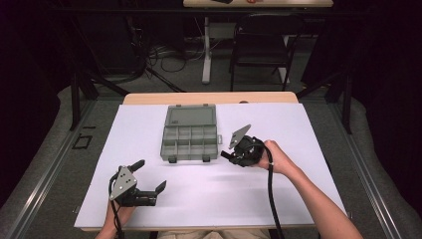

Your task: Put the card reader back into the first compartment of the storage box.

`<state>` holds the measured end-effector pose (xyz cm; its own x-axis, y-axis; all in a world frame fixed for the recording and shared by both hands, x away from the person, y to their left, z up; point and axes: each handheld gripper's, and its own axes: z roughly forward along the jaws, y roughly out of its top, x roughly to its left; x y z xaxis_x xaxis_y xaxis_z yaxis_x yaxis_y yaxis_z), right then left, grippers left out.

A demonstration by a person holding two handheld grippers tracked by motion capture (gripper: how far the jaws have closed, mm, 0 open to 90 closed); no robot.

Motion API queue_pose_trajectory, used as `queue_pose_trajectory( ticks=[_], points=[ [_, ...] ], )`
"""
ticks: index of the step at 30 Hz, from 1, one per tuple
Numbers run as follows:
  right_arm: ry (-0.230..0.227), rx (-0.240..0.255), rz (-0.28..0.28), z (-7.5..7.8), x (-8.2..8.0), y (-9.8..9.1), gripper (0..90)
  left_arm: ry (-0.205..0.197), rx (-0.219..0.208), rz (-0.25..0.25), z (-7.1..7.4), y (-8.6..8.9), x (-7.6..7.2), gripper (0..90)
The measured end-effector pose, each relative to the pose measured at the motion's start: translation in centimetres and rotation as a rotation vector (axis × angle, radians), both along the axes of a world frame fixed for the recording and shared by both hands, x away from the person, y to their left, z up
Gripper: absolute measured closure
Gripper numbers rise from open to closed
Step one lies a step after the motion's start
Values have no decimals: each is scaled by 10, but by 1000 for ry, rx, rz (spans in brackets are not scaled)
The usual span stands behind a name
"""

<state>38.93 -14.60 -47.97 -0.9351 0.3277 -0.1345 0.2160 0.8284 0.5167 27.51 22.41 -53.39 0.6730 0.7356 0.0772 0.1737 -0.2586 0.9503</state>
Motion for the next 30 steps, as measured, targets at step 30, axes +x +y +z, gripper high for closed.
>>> queue_pose_trajectory(
  ticks=[30],
  points=[
    [-42,57,-11,22,15,24,746,-6,6,-7,0,-1,1,3]
  ],
)
